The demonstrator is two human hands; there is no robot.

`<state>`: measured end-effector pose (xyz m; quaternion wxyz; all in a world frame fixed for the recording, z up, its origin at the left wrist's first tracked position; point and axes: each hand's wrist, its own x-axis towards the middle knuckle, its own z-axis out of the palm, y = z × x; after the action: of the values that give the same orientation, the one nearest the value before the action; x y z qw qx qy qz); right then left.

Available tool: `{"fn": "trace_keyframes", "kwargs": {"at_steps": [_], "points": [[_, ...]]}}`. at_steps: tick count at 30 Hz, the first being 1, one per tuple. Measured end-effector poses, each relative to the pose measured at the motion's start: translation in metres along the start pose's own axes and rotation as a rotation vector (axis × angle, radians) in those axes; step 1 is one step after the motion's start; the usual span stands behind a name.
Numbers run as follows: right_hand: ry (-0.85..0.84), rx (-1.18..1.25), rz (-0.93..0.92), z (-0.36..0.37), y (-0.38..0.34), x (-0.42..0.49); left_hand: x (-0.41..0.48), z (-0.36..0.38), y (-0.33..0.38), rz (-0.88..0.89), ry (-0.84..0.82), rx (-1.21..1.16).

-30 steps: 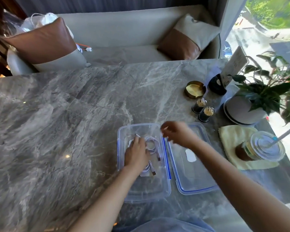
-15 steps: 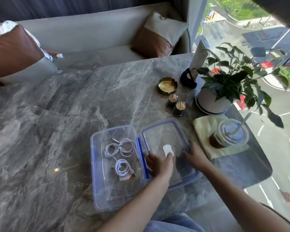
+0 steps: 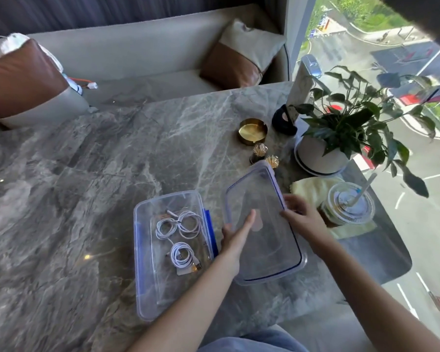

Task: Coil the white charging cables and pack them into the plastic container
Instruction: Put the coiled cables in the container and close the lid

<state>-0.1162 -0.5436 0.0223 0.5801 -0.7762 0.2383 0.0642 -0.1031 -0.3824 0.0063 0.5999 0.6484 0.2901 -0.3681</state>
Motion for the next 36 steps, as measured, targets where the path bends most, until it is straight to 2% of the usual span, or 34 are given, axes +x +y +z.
{"fn": "trace_keyframes", "kwargs": {"at_steps": [4, 8, 10, 14, 16, 17, 20, 21, 23, 25, 27, 29, 31, 33, 36], "points": [[-0.140, 0.122, -0.121, 0.011, -0.062, -0.016, -0.011, -0.014, 0.028, 0.090, -0.388, -0.196], [-0.229, 0.189, -0.205, 0.049, -0.095, -0.035, -0.018, -0.035, 0.047, 0.124, -0.459, -0.169], [-0.218, 0.121, -0.246, 0.073, -0.101, -0.047, -0.021, -0.053, 0.050, 0.176, -0.453, -0.191], [-0.209, -0.117, -0.389, 0.118, -0.095, -0.066, -0.027, -0.102, 0.049, 0.223, -0.687, -0.504], [-0.244, -0.155, -0.457, 0.133, -0.091, -0.072, -0.024, -0.125, 0.044, 0.213, -0.696, -0.556], [-0.222, -0.169, -0.487, 0.136, -0.089, -0.071, -0.023, -0.136, 0.039, 0.196, -0.677, -0.573], [0.066, -0.341, -0.510, 0.139, -0.075, -0.052, -0.016, -0.168, 0.024, 0.216, -0.592, -0.532], [0.121, -0.366, -0.444, 0.138, -0.069, -0.045, -0.015, -0.179, 0.020, 0.244, -0.574, -0.488], [0.045, -0.197, -0.191, 0.140, -0.058, -0.036, -0.017, -0.194, 0.015, 0.273, -0.492, -0.414], [-0.070, 0.032, 0.001, 0.153, -0.044, -0.035, -0.016, -0.199, 0.009, 0.302, -0.265, -0.378], [-0.040, 0.021, -0.030, 0.165, -0.030, -0.039, -0.008, -0.197, 0.001, 0.398, 0.072, -0.368], [0.026, -0.051, -0.103, 0.172, -0.021, -0.042, -0.004, -0.194, -0.006, 0.536, 0.275, -0.317], [0.026, -0.071, -0.143, 0.175, -0.017, -0.043, -0.001, -0.195, -0.012, 0.613, 0.353, -0.201], [-0.012, -0.039, -0.135, 0.178, -0.013, -0.048, 0.006, -0.201, -0.019, 0.610, 0.395, -0.096], [-0.021, -0.023, -0.104, 0.183, -0.006, -0.052, 0.010, -0.204, -0.025, 0.528, 0.314, -0.078]]}}
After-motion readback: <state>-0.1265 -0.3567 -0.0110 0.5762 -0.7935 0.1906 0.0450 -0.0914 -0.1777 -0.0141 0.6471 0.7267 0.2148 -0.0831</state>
